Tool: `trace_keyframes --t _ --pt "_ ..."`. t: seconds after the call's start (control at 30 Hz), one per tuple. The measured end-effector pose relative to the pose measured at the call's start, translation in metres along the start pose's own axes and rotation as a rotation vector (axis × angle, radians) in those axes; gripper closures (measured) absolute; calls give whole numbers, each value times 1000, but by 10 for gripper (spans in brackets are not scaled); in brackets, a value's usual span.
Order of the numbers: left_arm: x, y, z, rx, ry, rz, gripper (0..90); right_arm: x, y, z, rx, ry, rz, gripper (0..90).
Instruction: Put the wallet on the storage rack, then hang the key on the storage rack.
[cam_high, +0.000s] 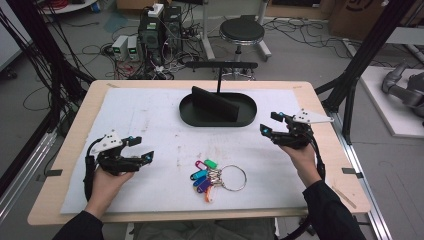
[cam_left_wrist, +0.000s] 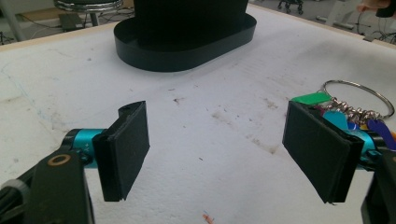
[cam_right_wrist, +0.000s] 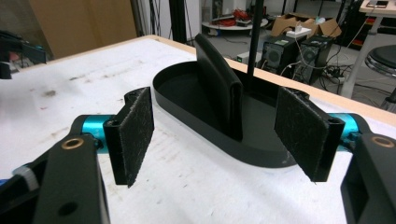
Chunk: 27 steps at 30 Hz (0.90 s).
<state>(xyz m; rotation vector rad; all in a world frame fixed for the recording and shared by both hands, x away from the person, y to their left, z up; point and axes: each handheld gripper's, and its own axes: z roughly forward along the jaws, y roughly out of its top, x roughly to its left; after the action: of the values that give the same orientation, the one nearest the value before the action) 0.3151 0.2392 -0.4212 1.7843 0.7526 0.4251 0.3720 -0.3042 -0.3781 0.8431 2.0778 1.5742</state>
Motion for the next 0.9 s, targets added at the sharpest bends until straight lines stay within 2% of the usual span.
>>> trace_keyframes --t 0.07,0.13,0.23,0.3,0.37,0.4,0.43,0.47,0.53,0.67,0.77,0.8,0.9 --pt "2 0 -2 -12 -2 -5 228 0 -2 -2 0 3 9 293" --pt "3 1 -2 -17 0 -10 224 -1 -9 -8 -42 -15 20 292" --pt "6 3 -2 -26 -9 -14 225 -2 -13 -11 -58 -33 13 281" --pt "6 3 -2 -25 -8 -9 224 -5 -20 -13 -51 -54 15 275" --pt "6 3 -1 -21 -4 0 224 -7 -25 -16 -46 -50 33 266" --pt "5 3 -1 -18 -2 4 224 -7 -27 -17 -50 -52 34 266" --pt "4 5 0 -16 8 25 225 -7 -30 -19 -58 -58 30 266" --pt "4 5 0 -16 8 25 225 -7 -32 -20 -61 -61 26 267" --pt "3 6 1 -21 11 33 225 -7 -35 -20 -56 -75 10 252" --pt "3 8 6 -17 24 46 225 -8 -36 -20 -20 -71 22 242" --pt "2 7 8 -8 33 49 225 -6 -36 -23 -15 -86 15 231" --pt "1 7 8 -18 31 49 225 -6 -35 -23 -16 -92 10 229" --pt "0 8 8 -92 22 43 224 -2 -33 -27 -24 -101 -6 215"
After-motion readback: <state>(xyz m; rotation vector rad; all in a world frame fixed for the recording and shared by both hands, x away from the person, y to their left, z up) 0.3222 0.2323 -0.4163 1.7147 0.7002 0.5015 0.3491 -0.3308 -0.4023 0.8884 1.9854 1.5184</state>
